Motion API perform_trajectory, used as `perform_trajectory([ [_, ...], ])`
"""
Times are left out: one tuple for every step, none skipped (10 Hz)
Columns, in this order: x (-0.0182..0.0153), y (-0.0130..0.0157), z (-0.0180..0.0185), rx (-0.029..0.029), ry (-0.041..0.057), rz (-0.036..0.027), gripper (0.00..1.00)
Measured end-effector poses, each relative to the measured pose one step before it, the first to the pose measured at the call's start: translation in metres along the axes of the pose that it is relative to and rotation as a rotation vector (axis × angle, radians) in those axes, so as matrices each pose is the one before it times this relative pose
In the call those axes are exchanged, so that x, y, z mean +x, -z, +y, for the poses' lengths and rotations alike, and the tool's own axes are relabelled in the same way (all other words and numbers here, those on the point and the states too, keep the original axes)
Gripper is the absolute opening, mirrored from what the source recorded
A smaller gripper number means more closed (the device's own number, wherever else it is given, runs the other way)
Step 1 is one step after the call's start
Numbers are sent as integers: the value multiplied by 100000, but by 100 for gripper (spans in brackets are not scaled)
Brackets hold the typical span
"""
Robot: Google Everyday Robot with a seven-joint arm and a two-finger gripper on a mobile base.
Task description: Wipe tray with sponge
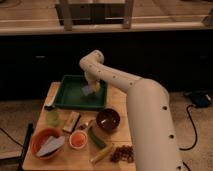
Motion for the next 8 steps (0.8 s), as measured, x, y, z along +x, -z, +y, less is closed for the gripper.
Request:
perform_trajectory([
  [-85,-34,-17,-26,437,-14,1],
  [-47,16,-27,43,478,51,1],
  [-22,70,-65,149,465,49,1],
  [-65,-39,-28,122,639,14,1],
  [91,-13,82,55,-73,34,1],
  [205,-21,154,40,-180,119,1],
  [90,-11,86,21,55,9,1],
  [24,66,-57,131,462,162,1],
])
